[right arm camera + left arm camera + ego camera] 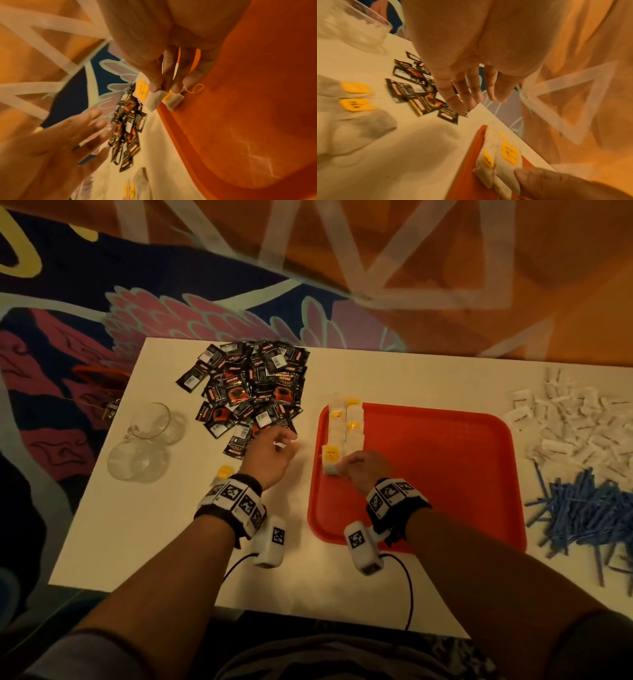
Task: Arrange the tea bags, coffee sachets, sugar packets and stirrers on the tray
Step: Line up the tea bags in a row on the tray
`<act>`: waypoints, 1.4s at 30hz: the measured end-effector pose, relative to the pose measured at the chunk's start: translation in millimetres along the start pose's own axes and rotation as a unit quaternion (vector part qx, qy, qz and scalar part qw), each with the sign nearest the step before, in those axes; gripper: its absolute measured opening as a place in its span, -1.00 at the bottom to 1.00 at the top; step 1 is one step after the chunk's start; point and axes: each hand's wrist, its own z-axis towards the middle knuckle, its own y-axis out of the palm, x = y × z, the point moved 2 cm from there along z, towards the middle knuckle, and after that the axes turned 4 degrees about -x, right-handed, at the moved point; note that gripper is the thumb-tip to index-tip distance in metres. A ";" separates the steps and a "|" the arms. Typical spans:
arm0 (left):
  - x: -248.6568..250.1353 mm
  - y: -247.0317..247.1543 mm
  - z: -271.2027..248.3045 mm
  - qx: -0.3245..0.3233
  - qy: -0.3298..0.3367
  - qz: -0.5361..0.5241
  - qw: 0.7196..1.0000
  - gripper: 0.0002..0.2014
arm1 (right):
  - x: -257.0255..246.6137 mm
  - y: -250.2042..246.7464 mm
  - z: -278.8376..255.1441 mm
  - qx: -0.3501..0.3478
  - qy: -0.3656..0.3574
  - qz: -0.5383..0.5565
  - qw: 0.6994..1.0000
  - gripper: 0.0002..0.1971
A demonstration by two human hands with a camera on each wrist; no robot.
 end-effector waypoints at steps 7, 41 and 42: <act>-54.6 -23.9 -11.8 0.034 -0.059 -0.029 0.997 -0.85 | 18.8 18.8 15.5 0.022 0.082 0.008 0.996 -0.94; -136.9 -34.3 -70.2 -0.225 -0.040 0.501 0.835 0.03 | 15.0 32.1 -5.5 -0.052 0.075 -0.122 0.988 -0.80; -136.2 -35.0 -72.5 -0.216 -0.024 0.501 0.838 -0.08 | 12.1 33.7 -7.1 -0.055 0.069 -0.131 0.987 -0.79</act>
